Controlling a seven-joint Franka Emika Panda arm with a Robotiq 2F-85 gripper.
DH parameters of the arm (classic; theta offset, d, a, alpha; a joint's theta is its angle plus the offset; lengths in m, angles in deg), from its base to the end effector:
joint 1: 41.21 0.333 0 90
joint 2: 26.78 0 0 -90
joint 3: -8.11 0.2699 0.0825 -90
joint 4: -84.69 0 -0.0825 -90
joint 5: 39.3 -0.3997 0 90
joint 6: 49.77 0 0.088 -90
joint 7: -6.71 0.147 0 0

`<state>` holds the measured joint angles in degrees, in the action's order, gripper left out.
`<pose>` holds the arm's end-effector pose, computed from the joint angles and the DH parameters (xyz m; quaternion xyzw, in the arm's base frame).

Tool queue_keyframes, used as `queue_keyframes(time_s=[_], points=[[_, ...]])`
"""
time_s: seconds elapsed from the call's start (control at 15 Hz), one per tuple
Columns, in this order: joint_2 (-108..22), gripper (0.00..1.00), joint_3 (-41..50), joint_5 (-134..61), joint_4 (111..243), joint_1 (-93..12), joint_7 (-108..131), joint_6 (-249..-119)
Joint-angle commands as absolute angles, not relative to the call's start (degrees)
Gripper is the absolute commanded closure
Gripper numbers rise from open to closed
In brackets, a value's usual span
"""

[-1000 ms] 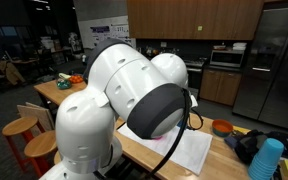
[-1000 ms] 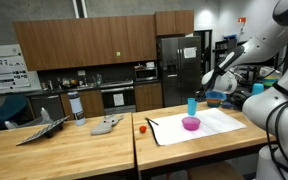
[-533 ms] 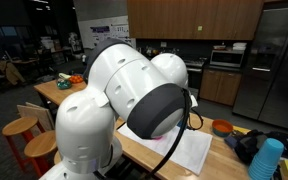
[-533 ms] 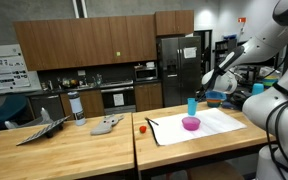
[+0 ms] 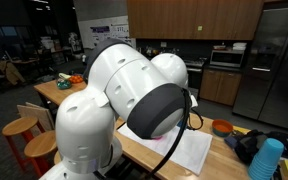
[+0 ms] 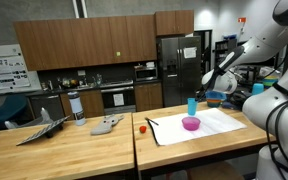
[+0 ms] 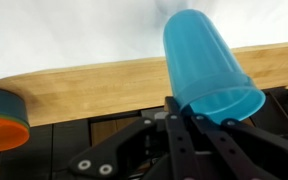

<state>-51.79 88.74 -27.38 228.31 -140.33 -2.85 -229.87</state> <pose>0.5261 -0.1191 0.2398 -0.9396 0.0423 -0.3251 0.0979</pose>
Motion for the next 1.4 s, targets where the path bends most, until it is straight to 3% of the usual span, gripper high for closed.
queue_keyframes(time_s=[0.0,1.27,1.33], points=[[-51.7,0.95,88.4,-27.8,228.3,-139.9,-3.2,-230.1],[-51.7,0.95,88.4,-27.8,228.3,-139.9,-3.2,-230.1],[-51.7,0.99,88.4,-27.8,228.3,-139.9,-3.2,-230.1]])
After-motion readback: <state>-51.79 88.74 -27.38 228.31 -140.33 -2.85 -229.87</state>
